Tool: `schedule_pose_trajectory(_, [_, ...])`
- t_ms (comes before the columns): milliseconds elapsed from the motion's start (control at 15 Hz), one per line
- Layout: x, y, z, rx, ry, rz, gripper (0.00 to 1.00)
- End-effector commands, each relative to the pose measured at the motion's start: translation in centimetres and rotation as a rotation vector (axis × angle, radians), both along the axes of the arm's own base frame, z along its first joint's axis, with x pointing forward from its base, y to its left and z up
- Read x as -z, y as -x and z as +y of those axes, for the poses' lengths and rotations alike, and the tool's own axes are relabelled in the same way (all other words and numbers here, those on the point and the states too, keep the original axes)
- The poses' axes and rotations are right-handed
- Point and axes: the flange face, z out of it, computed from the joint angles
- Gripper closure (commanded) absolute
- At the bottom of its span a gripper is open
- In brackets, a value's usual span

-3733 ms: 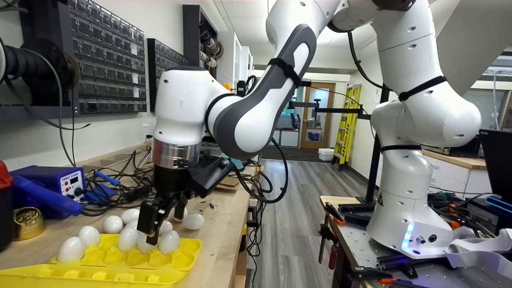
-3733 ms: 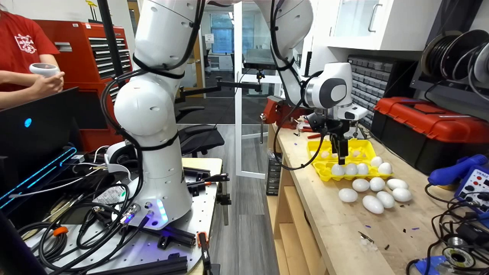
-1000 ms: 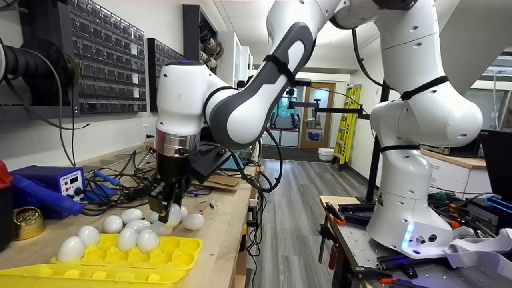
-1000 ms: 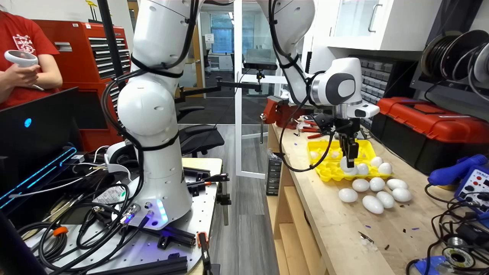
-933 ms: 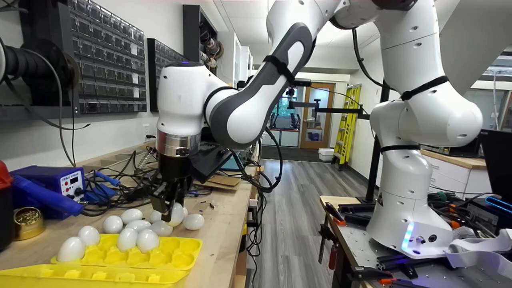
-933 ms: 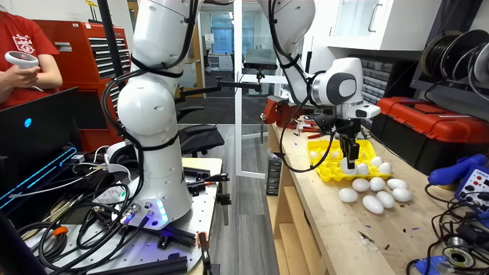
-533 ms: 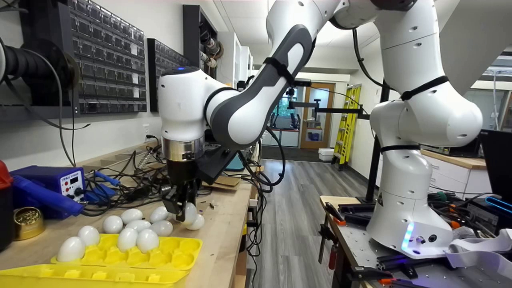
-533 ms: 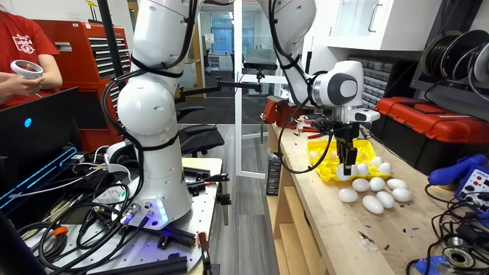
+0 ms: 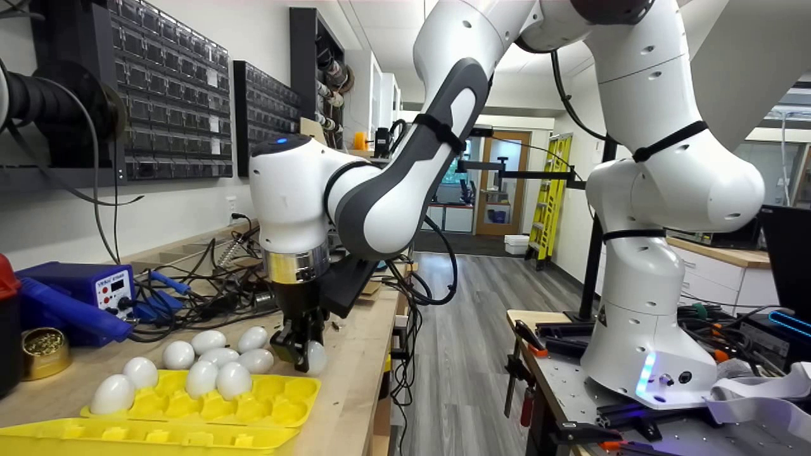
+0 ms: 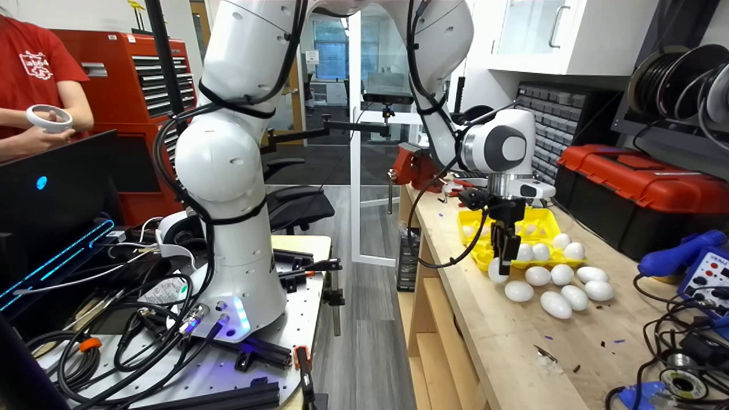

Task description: Take one egg out of the tray and put it on the counter

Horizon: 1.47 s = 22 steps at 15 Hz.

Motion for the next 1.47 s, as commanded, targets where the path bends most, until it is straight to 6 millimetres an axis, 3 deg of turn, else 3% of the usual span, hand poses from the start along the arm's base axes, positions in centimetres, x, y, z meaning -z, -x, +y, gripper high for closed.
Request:
schedule_pose_trajectory(0, [1.0, 0.2, 0.1, 0.014, 0.014, 0.039, 0.77])
schedule_pose_trajectory(67, [1.2, 0.3, 0.1, 0.013, 0.014, 0.044, 0.27])
schedule_pose_trajectory(133, [1.0, 0.0, 0.0, 0.024, 0.017, 0.036, 0.26])
schedule_pose_trajectory(400, [-0.2, -1.0, -0.8, 0.072, 0.018, -0.010, 0.02])
schedule_pose_trajectory(1000, [-3.4, -1.7, -1.5, 0.143, 0.003, -0.097, 0.00])
schedule_pose_trajectory(1400, [-2.5, -2.4, -1.3, 0.129, -0.006, -0.086, 0.00])
